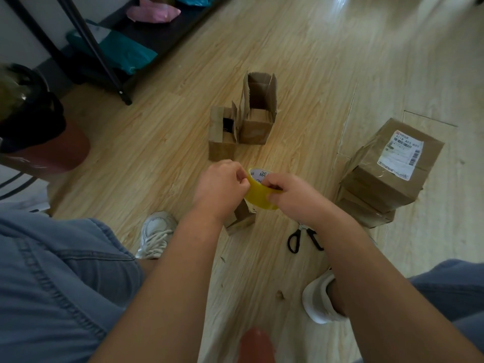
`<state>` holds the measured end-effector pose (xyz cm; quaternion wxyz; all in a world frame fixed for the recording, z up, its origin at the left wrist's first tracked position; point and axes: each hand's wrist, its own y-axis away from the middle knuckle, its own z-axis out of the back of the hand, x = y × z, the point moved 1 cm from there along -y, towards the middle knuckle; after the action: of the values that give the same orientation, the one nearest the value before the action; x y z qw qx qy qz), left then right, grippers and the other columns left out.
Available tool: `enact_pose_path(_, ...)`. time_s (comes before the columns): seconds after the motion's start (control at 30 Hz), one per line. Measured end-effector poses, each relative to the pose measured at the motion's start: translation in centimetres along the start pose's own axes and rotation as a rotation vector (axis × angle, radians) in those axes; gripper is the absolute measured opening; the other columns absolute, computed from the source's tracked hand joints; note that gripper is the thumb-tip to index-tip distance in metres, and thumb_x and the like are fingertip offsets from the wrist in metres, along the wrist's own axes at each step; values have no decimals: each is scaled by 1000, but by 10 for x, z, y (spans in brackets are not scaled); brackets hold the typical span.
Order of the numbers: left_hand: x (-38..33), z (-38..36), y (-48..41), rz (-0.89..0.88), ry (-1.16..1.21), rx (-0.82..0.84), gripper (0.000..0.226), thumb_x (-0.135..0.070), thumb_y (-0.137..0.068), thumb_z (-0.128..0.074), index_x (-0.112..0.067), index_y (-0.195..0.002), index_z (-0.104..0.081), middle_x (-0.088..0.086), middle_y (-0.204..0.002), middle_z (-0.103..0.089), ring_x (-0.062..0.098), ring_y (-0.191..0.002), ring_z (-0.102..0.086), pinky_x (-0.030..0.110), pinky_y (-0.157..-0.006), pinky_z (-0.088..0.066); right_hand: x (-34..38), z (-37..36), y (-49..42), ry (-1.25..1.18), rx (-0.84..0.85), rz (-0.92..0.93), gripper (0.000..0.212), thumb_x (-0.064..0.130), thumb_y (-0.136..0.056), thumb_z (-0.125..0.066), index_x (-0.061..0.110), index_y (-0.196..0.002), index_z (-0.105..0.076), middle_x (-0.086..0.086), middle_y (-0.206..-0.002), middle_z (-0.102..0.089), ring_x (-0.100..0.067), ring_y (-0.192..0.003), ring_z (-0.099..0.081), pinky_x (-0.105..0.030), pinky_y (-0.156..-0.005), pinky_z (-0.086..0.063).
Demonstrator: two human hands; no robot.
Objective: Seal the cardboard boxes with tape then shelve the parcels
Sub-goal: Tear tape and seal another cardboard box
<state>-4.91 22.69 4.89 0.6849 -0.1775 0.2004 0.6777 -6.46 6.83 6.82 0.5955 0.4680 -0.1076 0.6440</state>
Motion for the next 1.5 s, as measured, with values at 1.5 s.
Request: enact_pose_path(1.5, 1, -18, 1, 101, 101, 135, 10, -25, -102, -48, -23, -98, -57, -7, -99, -55, 11, -86, -54, 31, -73, -44, -17, 4, -7, -47, -5, -13, 15, 20, -102, -53, 29, -102, -65, 2, -95, -66, -15, -91, -62, -31, -81, -51)
